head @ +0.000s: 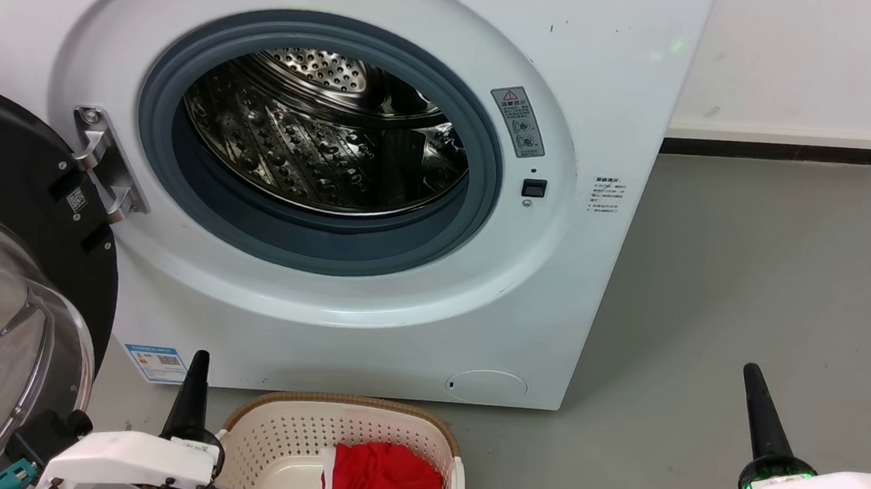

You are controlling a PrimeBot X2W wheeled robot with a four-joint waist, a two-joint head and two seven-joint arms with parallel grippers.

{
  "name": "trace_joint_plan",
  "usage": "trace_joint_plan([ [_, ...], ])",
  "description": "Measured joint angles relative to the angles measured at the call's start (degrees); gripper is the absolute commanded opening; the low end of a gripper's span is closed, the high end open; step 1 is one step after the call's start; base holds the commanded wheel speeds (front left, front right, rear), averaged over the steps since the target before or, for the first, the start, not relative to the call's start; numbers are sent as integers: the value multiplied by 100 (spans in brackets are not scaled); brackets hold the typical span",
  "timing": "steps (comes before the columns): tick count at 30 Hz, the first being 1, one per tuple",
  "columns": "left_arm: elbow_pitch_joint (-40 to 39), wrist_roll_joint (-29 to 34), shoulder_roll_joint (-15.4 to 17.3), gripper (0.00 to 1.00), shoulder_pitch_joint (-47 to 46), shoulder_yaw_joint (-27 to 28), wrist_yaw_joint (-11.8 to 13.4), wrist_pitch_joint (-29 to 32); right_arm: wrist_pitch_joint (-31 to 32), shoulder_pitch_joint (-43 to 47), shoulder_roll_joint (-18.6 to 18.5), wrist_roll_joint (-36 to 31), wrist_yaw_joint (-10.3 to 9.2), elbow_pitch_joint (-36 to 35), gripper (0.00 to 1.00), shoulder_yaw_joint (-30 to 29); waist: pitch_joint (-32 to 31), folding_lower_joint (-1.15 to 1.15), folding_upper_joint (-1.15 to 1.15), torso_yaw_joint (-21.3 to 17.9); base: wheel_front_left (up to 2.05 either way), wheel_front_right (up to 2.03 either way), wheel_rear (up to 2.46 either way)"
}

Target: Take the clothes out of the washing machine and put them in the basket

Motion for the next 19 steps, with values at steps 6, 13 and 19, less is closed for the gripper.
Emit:
trace_joint_plan([
  [6,52,-368,0,0,-44,37,-45,91,94,-43,-1,368,-1,81,0,-37,7,0,0,13,0,0,0],
  [13,120,-772,0,0,-124,69,-101,196,198,-134,-2,768,-1,156,0,-76,14,0,0,28,0,0,0],
  [19,171,-1102,0,0,-183,94,-145,274,279,-204,-2,1089,-1,220,0,-111,21,0,0,41,0,0,0],
])
